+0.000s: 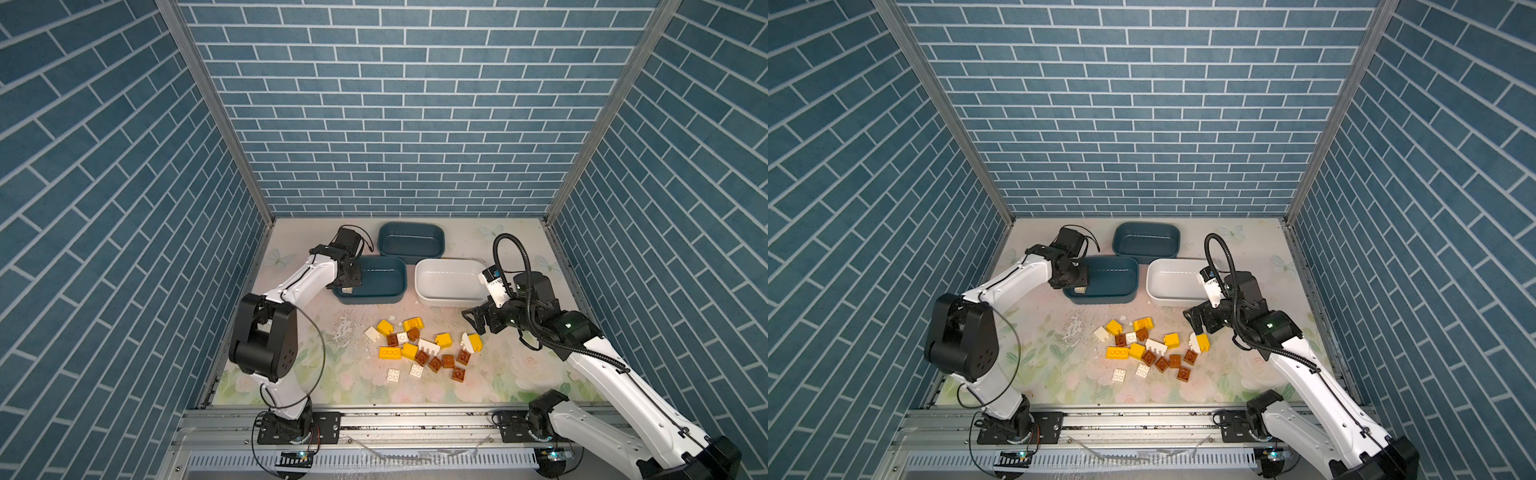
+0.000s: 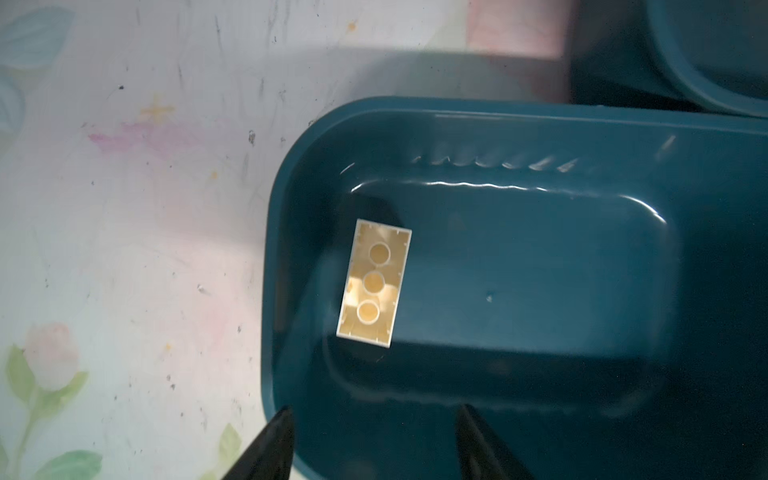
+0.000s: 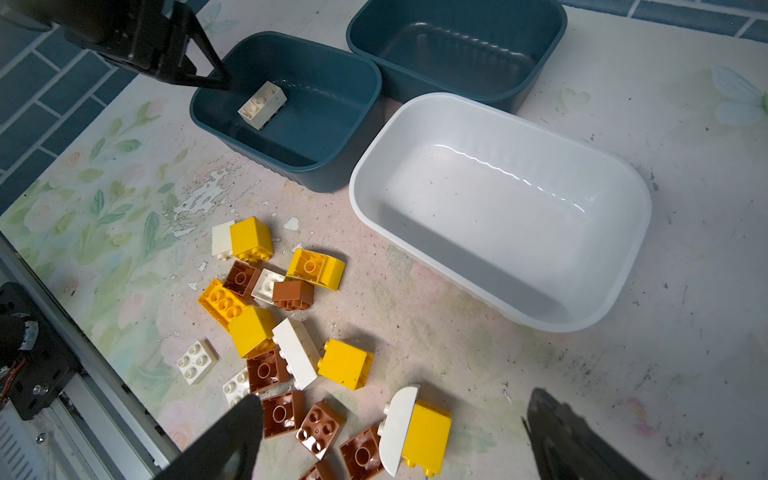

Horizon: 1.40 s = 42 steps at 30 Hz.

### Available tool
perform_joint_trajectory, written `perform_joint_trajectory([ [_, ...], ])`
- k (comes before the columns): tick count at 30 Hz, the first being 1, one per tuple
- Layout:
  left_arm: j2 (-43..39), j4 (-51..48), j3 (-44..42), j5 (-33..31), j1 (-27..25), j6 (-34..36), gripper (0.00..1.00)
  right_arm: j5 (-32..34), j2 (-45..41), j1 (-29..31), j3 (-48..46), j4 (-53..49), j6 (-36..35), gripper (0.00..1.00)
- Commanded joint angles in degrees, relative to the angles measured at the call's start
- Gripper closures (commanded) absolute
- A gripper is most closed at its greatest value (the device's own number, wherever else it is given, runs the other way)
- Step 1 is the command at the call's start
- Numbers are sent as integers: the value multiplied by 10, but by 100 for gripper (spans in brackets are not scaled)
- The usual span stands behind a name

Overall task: Sort the legos into containers by color
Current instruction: 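Carry the white brick into the nearer teal tub and release it, then lower the left gripper to the pile and grasp a small white brick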

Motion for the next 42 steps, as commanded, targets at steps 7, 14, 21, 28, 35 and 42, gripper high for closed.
perform_joint_trajectory([
  [7, -175, -72, -143, 57, -66, -119, 33, -11, 20, 3, 4, 6, -3, 1],
  [14, -220, -37, -228, 58, -112, -279, 30, -24, 36, 2, 0, 14, -4, 1],
  [21, -164, 17, -252, 62, -138, -387, 31, -30, 39, 3, -7, 17, 0, 1],
  [28, -91, 22, -219, 34, -158, -404, 31, -33, 30, 3, -12, 7, 0, 1],
  [35, -37, 46, -200, 39, -169, -425, 30, -28, 22, 2, -18, 2, -2, 1],
  [42, -17, 46, -192, 36, -174, -430, 30, -25, 22, 3, -19, -1, -12, 1],
])
